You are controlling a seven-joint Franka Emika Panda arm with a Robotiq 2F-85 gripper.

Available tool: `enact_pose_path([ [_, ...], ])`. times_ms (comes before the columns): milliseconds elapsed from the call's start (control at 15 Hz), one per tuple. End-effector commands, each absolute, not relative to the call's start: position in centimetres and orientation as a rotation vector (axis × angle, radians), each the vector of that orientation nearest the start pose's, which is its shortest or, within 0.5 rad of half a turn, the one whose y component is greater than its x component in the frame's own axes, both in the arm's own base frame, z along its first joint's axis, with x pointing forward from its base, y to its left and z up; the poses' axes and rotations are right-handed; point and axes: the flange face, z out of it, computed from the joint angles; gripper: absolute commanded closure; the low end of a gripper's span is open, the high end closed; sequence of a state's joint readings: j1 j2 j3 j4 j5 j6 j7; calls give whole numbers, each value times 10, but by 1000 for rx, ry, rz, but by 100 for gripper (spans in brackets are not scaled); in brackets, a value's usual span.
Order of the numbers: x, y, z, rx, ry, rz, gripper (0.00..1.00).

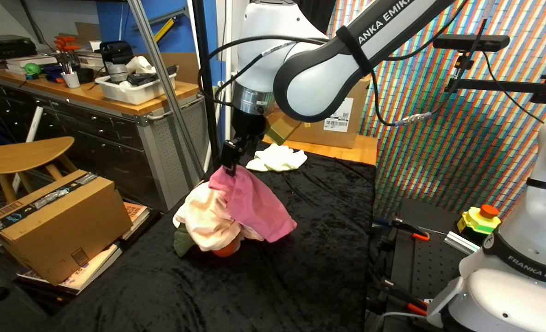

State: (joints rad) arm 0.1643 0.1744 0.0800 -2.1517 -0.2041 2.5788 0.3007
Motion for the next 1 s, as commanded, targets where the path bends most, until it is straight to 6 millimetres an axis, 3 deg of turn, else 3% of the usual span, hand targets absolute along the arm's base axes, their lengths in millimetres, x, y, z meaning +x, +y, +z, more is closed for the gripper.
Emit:
enact_pose_path([
  [0,567,124,372,-3121,-43,-503,0],
  [533,560,85,421,-3061,136,-640,0],
  [933,558,55,415,-3063,266,-608,0],
])
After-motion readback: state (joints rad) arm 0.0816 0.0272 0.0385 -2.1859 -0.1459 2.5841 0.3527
